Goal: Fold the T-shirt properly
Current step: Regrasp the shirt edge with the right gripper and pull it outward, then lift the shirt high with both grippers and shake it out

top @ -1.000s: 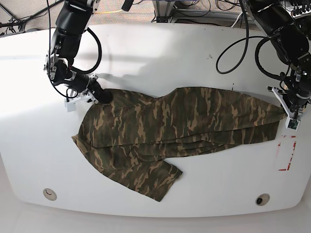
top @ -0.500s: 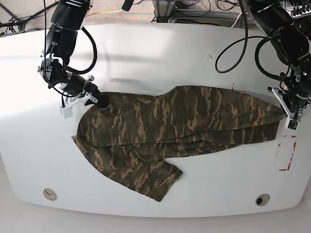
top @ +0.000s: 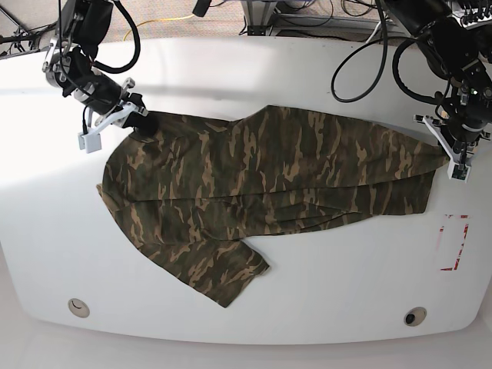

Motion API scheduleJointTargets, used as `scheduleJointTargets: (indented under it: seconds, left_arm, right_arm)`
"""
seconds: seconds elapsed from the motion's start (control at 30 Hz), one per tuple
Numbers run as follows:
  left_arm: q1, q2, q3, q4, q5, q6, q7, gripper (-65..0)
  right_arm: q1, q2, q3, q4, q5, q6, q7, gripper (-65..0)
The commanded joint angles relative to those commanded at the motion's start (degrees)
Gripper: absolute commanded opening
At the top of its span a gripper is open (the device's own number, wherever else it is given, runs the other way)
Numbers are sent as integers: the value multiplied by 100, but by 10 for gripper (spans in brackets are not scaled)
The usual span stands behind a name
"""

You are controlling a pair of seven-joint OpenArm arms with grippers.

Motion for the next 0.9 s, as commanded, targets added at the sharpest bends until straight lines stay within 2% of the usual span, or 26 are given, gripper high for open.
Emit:
scheduleJointTargets:
  seconds: [0.03,0.1,0.17,0.23,0.33,0.47,0.63,0.73,0.87,0.9]
  left_arm:
    - [53,18,-79,0,0,0,-167,-650]
    - [79,158,-167,0,0,0,-545,-650]
    - [79,211,-193,9,0,0,-642,-650]
    - [44,211,-237,53,0,0,-642,-650]
    - [-308,237,-273,70,0,0,-642,-650]
    - [-932,237,-211,44,0,0,-642,-650]
    - [-1591,211,343,26,53,0,-615,-650]
    - [-2031,211,765,18,53,0,-615,-650]
    - [-2251,202,1152,18,53,0,-624,-650]
    - [-2374,211,1152,18,53,0,-624,-650]
  right_arm:
    - [-97,0,123,114,0,44,0,-650]
    - [-149,0,299,273,9,264,0,-650]
    - [-176,9,466,308,97,448,-9,-650]
    - [-299,141,774,299,369,545,-9,-650]
    - [-202,343,941,290,668,563,-9,-650]
    - [132,607,967,264,703,571,-9,-650]
    - [589,818,967,255,695,571,-9,-650]
    - [976,1081,870,132,686,598,-9,-650]
    - [1398,1363,677,-132,686,985,-9,-650]
    - [1521,1442,659,-202,686,1029,-9,-650]
